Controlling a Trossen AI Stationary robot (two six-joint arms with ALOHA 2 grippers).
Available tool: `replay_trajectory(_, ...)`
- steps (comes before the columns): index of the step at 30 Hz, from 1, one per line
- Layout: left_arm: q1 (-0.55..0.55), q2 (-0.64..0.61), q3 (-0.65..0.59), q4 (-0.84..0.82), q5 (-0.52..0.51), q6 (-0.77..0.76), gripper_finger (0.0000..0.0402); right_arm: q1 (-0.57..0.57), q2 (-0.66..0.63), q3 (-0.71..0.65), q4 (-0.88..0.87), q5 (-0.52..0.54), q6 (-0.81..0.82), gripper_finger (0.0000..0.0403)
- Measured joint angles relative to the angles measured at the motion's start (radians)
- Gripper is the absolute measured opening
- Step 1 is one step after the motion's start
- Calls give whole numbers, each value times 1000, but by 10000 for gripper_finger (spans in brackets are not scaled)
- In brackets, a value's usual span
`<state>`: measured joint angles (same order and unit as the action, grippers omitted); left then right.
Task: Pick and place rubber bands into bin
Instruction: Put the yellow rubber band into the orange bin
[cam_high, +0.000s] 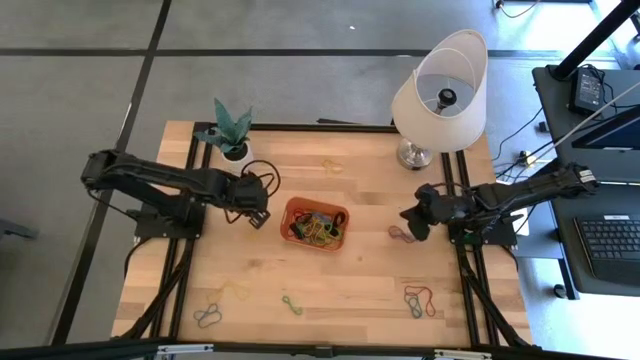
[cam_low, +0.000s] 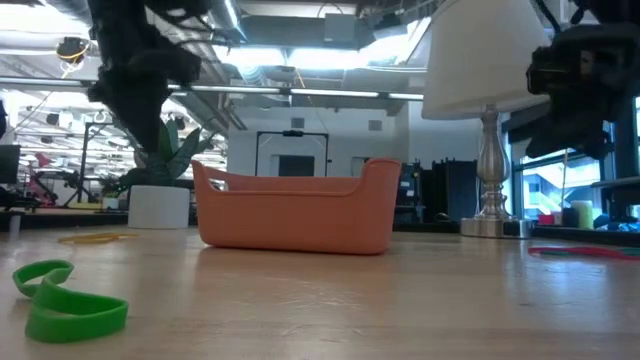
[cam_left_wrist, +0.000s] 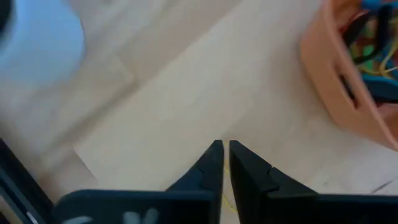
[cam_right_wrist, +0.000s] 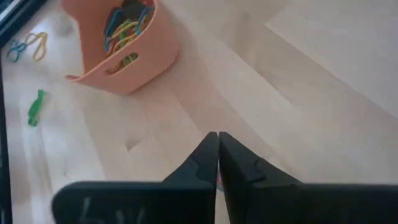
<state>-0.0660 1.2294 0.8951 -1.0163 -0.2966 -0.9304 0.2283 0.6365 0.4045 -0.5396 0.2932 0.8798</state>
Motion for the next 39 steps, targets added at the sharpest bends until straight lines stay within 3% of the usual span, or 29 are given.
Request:
replay_trajectory(11, -60, 161, -5, -6, 52, -321, 171, 0, -77, -19, -9, -36, -135, 6)
replay_trajectory(16, -89, 236, -5, -5, 36, -468, 213, 0, -76, -19, -12, -81, -161, 15)
replay_trajectory(24, -114, 349, -5, 0, 129, -574, 222, 0, -76, -19, -12, -83, -186, 5)
replay_trajectory(39, -119, 490, 0, 100, 170, -524, 212, 0, -76, -19, -3, -84, -176, 7)
